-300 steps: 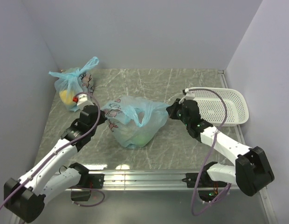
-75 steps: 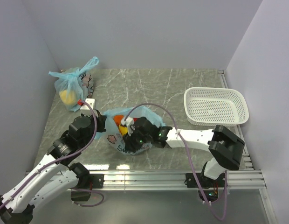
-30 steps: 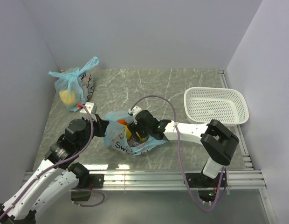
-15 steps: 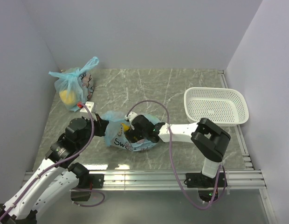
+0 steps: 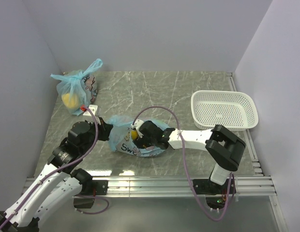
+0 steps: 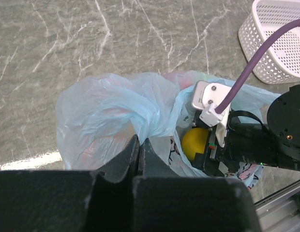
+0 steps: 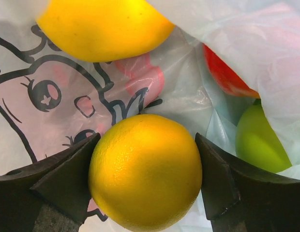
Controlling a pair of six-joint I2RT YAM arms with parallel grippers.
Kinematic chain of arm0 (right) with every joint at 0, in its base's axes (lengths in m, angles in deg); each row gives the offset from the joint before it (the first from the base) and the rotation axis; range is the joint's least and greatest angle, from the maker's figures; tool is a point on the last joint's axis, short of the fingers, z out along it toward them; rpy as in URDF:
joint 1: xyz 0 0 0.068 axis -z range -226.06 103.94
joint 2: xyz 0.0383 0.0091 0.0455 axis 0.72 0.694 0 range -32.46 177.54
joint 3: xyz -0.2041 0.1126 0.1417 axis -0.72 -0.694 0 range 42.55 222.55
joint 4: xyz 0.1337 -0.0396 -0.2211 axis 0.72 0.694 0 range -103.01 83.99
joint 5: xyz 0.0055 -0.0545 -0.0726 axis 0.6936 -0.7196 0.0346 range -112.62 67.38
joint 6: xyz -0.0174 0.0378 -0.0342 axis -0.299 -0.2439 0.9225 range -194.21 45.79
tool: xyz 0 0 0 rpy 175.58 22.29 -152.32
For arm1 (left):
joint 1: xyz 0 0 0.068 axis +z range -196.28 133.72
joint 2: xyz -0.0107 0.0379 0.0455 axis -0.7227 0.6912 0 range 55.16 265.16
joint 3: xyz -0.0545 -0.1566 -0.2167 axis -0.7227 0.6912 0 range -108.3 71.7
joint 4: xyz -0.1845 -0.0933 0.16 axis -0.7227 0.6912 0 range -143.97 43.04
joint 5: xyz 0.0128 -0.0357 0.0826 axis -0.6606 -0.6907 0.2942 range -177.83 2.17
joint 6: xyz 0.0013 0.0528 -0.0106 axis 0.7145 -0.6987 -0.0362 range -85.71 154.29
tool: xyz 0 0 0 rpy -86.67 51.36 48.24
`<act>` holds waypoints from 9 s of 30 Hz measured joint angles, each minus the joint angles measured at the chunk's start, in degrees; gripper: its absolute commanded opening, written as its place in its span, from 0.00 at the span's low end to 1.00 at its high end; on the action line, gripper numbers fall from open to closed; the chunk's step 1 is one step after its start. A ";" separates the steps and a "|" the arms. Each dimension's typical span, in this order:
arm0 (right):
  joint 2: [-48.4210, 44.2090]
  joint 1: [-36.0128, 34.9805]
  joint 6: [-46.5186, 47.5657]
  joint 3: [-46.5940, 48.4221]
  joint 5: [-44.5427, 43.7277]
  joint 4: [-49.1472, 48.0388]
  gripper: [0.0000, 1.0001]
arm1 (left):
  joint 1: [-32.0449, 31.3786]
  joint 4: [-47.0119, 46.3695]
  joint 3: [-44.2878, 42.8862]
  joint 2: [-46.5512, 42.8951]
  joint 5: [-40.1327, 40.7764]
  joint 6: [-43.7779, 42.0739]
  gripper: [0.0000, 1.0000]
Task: Untie the knot of the plastic bag and take out the fruit
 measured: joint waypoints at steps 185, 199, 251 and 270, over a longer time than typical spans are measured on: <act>6.45 1.01 -1.14 6.75 0.22 -12.07 0.00 | -5.75 -6.49 19.34 0.35 5.20 36.00 0.00; -27.34 1.95 -0.90 -0.70 6.60 -6.95 0.00 | -5.75 -5.64 16.70 0.76 8.74 32.37 0.01; -22.03 0.94 -11.06 5.33 -0.96 -0.94 0.84 | -5.75 -2.34 16.70 -1.14 4.70 30.88 0.01; -4.15 2.71 -10.97 2.99 -17.44 0.24 0.84 | -5.75 -4.15 24.83 -5.64 -1.16 35.01 0.01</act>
